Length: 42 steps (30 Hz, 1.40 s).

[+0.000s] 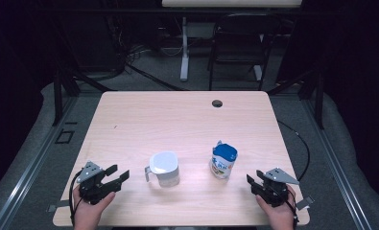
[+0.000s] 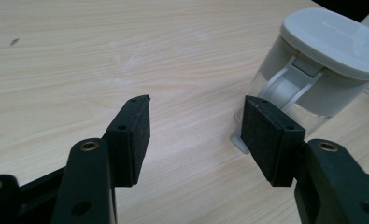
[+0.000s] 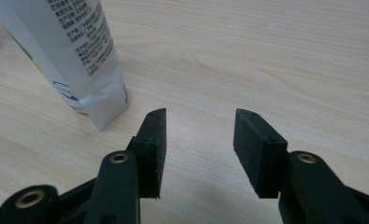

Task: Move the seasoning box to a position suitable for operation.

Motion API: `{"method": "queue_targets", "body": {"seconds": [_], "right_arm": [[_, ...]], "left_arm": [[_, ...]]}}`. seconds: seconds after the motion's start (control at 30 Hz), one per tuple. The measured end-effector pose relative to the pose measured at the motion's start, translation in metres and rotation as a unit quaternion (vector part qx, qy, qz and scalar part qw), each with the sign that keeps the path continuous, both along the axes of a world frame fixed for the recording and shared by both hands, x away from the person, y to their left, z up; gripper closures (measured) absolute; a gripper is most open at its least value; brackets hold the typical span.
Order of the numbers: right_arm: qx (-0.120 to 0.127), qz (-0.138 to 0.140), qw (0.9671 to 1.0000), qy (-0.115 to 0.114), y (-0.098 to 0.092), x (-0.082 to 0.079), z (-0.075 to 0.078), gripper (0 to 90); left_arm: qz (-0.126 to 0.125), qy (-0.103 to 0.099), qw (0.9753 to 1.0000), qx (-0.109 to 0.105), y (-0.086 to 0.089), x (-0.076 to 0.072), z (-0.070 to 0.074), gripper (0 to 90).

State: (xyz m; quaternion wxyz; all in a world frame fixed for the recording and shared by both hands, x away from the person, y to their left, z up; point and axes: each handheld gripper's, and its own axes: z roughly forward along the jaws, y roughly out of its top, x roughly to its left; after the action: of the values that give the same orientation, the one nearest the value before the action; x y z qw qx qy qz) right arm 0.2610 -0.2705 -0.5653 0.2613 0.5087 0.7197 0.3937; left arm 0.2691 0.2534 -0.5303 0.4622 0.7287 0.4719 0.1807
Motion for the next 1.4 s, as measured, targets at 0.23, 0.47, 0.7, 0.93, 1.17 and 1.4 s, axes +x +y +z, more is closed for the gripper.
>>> {"method": "queue_targets", "body": {"seconds": [0.23,0.47,0.7,0.93,1.17,1.4], "right_arm": [[0.004,-0.001,0.9999,-0.009,0.000,-0.005,0.004,54.1],[0.019,-0.016,0.9997,-0.003,-0.009,-0.009,0.004,53.9],[0.019,-0.018,0.9997,-0.001,-0.011,-0.010,0.002,53.9],[0.016,-0.013,0.9998,0.002,-0.009,-0.009,0.001,52.7],[0.016,-0.018,0.9997,0.001,-0.011,-0.010,0.000,52.0],[0.020,-0.018,0.9996,-0.001,-0.012,-0.010,0.000,51.2]], "left_arm": [[-0.028,0.001,0.9996,0.007,-0.018,0.006,0.002,42.7],[-0.053,0.006,0.9986,0.005,-0.030,0.002,-0.007,45.9],[-0.077,0.011,0.9968,0.017,-0.042,0.007,-0.013,49.0],[-0.087,0.014,0.9958,0.025,-0.052,0.015,-0.016,53.4],[-0.087,0.016,0.9955,0.034,-0.056,0.019,-0.017,58.2],[-0.090,0.019,0.9950,0.039,-0.058,0.020,-0.018,59.3]]}}
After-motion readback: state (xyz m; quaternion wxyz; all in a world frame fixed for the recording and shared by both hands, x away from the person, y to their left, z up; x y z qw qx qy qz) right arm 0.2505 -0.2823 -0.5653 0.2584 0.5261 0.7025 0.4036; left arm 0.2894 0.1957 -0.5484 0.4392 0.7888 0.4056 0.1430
